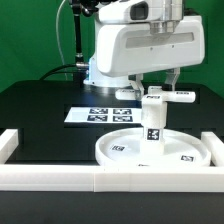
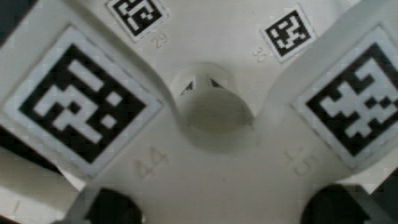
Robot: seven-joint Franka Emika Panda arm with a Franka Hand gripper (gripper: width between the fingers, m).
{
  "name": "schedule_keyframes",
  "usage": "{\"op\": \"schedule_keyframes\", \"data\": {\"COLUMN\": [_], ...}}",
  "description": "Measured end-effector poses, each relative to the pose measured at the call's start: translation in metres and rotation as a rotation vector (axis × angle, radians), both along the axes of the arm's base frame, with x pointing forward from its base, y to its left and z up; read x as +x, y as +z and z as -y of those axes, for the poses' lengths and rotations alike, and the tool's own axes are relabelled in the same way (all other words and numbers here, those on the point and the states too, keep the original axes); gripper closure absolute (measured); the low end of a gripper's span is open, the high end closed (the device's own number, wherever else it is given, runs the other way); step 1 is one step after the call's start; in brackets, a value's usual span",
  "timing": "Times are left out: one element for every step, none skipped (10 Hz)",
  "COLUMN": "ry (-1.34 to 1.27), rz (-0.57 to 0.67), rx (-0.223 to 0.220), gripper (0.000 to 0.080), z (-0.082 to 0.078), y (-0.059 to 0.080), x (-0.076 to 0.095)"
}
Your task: Assemble round table
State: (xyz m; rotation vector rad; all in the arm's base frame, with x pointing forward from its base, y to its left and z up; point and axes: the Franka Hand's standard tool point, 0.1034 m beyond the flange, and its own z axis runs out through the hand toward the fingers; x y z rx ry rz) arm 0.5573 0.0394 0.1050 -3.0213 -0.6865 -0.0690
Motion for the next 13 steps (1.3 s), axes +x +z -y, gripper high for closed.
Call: {"op": "schedule_keyframes", "data": {"ry": [-0.131,-0.254,-0.376,-0.484,-0.554,-0.581,-0.665,-0.715,-0.746,-0.806,-0.87,-1.035,-1.163], "rz": [-0.008,-0.014,-0.021,-0.018,-0.016,-0.018,-0.023,-0.026,-0.027,-0.031,-0.033,-0.027,-0.028], "rx": [0.005,0.011,0.018,0.023,0.027,0.029,0.034,0.036,0.037,0.041,0.047,0.079,0.105], "gripper": [0.0357,0.0357,0.0357,0.0357,0.0357,0.0357,0.0357,0.0357,0.0357,0.0357,0.0357,0.0357,0.0357], "z": [-0.0013,-0.0013,-0.0013,-0.0012,-0.0009,-0.001,-0.001,-0.001,-0.001,-0.0011,-0.0011,-0.0006,-0.0005], "y": [0.0,-0.0001,-0.0003,-0.0007,-0.0007,-0.0007,-0.0007,-0.0007,-0.0008,-0.0008,-0.001,-0.0014,-0.0015], "x": [-0.0003,-0.0004,-0.0006,-0.0001,0.0002,0.0003,0.0003,0.0003,0.0003,0.0003,0.0003,0.0002,-0.0004]}}
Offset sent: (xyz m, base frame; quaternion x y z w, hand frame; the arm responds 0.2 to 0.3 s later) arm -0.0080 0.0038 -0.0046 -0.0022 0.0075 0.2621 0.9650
